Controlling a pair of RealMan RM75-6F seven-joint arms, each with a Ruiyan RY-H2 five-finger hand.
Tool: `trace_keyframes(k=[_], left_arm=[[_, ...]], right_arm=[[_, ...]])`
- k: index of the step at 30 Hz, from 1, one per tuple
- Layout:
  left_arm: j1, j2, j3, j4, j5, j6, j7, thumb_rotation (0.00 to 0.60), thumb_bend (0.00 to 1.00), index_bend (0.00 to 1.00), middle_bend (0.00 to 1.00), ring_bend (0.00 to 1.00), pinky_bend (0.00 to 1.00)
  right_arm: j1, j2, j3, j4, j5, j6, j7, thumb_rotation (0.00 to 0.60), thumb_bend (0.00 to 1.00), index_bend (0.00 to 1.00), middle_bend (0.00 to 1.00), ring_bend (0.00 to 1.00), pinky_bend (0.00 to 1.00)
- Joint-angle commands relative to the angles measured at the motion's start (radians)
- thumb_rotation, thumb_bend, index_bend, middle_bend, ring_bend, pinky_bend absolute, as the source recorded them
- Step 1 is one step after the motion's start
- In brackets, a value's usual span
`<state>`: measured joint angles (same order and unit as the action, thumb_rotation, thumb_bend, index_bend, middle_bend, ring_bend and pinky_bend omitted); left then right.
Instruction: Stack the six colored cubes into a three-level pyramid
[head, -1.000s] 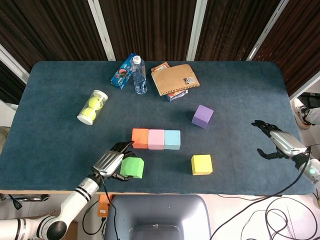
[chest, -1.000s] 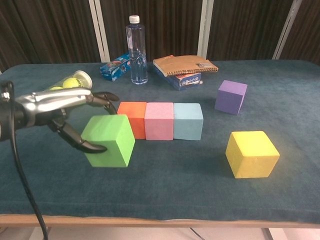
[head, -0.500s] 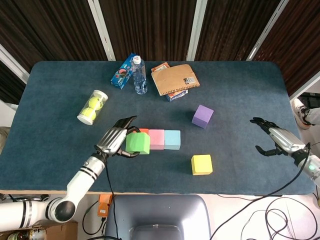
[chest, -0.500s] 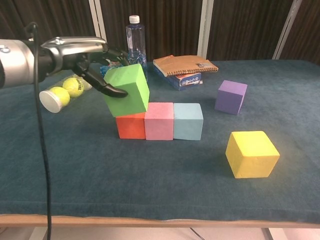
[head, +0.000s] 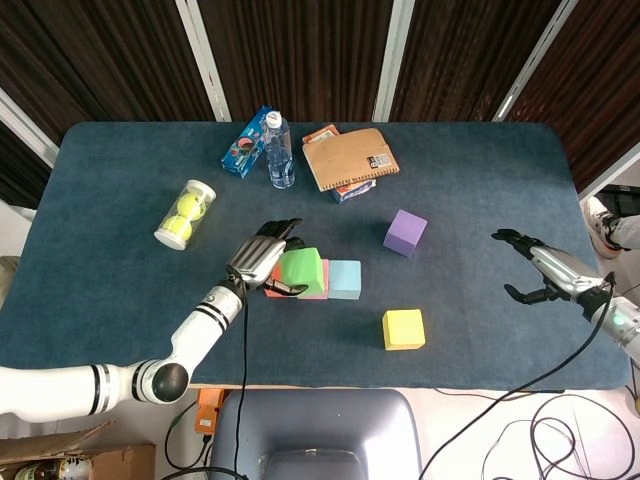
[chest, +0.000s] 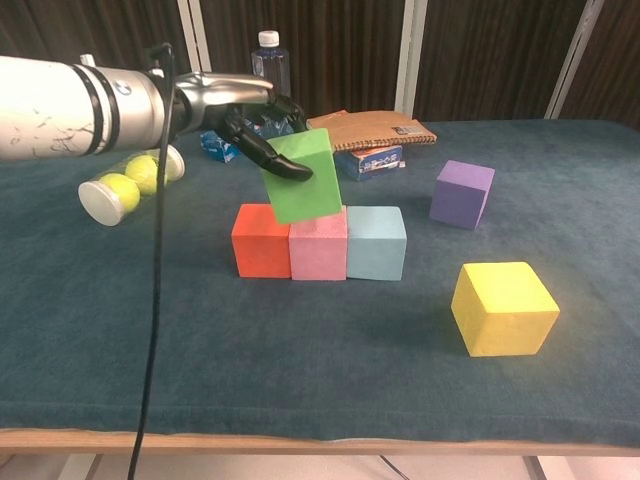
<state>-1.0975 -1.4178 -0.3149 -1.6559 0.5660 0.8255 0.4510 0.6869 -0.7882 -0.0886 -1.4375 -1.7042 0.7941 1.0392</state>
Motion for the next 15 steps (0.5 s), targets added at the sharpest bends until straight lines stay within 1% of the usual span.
trace_keyframes(k=[1,7,11,15], left_arm=[[-0.019,-0.019,0.008,0.027,0.001,0.003,0.001,0.404,0.42,0.46,0.02,0.00,0.07],[-0.043,-0.043,0.026,0.088,0.030,0.001,-0.001,0.398,0.42,0.46,0.02,0.00,0.07],[-0.044,-0.054,0.042,0.124,0.096,0.000,-0.012,0.396,0.42,0.46,0.03,0.00,0.07],[-0.040,-0.062,0.059,0.165,0.164,-0.033,-0.047,0.395,0.42,0.46,0.03,0.00,0.07]], right_arm=[[0.005,0.001,-0.002,-0.010,0.002,-0.006,-0.010,0.600,0.37,0.00,0.00,0.00,0.00],[0.007,0.016,-0.011,-0.033,0.000,-0.002,-0.021,0.600,0.37,0.00,0.00,0.00,0.00],[0.010,0.016,-0.015,-0.032,0.003,-0.008,-0.021,0.600,0.37,0.00,0.00,0.00,0.00],[0.008,0.014,-0.020,-0.026,0.006,-0.007,-0.016,0.600,0.37,0.00,0.00,0.00,0.00]])
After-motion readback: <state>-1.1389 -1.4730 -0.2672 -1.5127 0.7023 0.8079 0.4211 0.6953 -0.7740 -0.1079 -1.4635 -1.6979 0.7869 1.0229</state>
